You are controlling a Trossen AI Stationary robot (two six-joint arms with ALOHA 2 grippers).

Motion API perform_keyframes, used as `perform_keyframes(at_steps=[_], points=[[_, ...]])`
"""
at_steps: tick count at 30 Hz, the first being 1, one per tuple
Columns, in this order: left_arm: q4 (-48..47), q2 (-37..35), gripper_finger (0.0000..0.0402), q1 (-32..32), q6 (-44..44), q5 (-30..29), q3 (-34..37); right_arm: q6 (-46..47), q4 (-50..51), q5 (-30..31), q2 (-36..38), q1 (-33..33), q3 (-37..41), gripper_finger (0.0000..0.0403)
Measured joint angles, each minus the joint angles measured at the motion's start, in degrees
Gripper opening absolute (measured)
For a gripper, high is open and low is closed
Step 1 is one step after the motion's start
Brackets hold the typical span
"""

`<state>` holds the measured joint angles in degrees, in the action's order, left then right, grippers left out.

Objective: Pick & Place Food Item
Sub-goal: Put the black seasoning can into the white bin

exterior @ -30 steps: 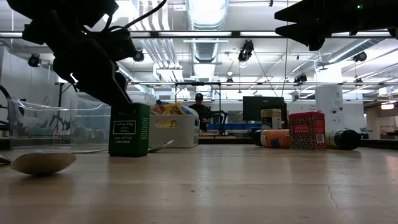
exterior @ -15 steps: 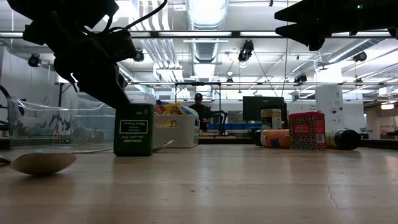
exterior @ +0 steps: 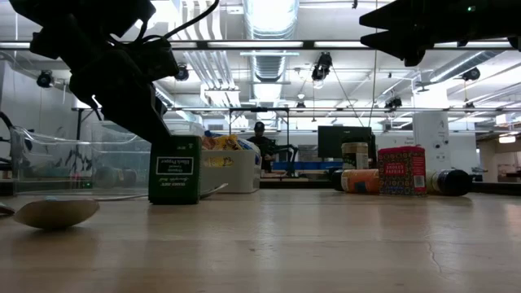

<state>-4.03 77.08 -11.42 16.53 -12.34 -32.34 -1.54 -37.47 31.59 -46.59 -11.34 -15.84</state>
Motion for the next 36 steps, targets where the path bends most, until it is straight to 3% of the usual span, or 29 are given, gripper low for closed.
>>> perform_keyframes(at_steps=[22,30,36], points=[[0.2,0.0,0.0134,0.0,-0.5,0.4,-0.8,0.0,0.0,0.0,0.0,0.0,0.0,0.0304],[-4.2,0.0,0.0135,0.0,-1.6,0.2,-6.0,0.0,0.0,0.0,0.0,0.0,0.0,0.0304],[-14.2,0.0,0.0136,0.0,-1.6,-2.4,-13.4,0.0,0.0,0.0,0.0,0.0,0.0,0.0304]])
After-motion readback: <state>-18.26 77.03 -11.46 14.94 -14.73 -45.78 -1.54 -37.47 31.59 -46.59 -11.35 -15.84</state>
